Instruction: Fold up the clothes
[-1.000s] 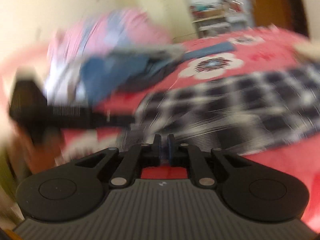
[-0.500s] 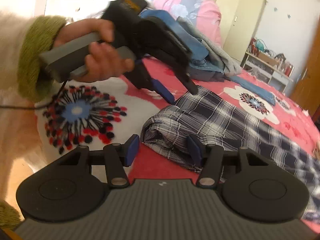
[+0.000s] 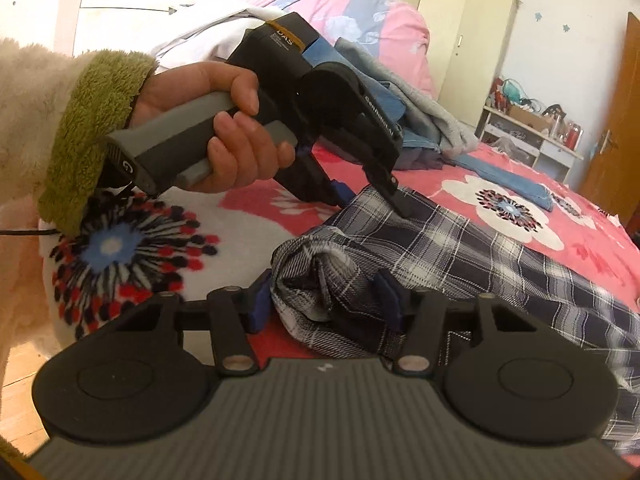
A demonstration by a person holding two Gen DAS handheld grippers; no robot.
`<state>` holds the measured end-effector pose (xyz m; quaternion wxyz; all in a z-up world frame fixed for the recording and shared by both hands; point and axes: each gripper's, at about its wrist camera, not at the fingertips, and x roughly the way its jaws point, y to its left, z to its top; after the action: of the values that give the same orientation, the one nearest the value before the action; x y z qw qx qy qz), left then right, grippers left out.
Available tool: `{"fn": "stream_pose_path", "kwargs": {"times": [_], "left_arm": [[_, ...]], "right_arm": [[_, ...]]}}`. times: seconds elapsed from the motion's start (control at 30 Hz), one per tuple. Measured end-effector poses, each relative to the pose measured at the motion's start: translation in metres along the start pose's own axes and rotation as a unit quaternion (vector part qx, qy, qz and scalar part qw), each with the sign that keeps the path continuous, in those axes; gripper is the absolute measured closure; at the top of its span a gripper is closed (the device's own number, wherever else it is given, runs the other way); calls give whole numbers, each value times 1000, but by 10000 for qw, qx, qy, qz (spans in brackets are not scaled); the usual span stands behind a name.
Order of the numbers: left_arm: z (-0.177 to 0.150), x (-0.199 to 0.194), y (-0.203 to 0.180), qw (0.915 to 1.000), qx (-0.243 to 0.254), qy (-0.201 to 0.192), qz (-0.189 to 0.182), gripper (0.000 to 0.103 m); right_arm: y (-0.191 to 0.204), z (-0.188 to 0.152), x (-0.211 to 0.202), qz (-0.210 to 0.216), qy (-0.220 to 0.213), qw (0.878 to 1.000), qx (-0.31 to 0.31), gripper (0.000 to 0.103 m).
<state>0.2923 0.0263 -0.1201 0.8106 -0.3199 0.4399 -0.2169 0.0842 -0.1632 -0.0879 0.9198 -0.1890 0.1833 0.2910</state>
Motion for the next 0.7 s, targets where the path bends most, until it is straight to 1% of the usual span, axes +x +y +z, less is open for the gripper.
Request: {"fn": "stream_pose_path", "kwargs": {"times": [0.07, 0.1, 0.13, 0.17, 0.23, 0.33, 0.43, 0.6, 0.7], "left_arm": [[-1, 1, -3, 10000, 47, -49, 66, 87], [-2, 1, -5, 9999, 73, -74, 105, 88], [-2, 1, -7, 9998, 96, -101, 154, 90], [-2, 0, -10, 9996, 120, -130, 206, 90], [-2, -3, -16, 9992, 167, -188, 309, 92], [-1, -6, -30, 9985, 213, -299, 411, 93], [-1, -10, -49, 9975, 308, -439, 463, 93], [-2, -1, -97, 9950, 685, -575, 449, 94], [-3, 5, -128, 9927, 920, -645, 437, 94]], "right_arm": [[1, -1, 1, -98, -43, 9999, 39, 66], [2, -2, 1, -147, -64, 9999, 59, 69], [2, -2, 1, -187, -98, 9997, 104, 76], [1, -2, 0, -218, -147, 9995, 178, 80], [-4, -3, -3, -236, -251, 9986, 390, 84], [-14, -5, -11, -196, -438, 9956, 803, 86], [-26, -9, -22, -161, -699, 9889, 1300, 87], [-50, -17, -46, -257, -1234, 9706, 2051, 88], [-68, -23, -61, -393, -1550, 9554, 2483, 88]]}}
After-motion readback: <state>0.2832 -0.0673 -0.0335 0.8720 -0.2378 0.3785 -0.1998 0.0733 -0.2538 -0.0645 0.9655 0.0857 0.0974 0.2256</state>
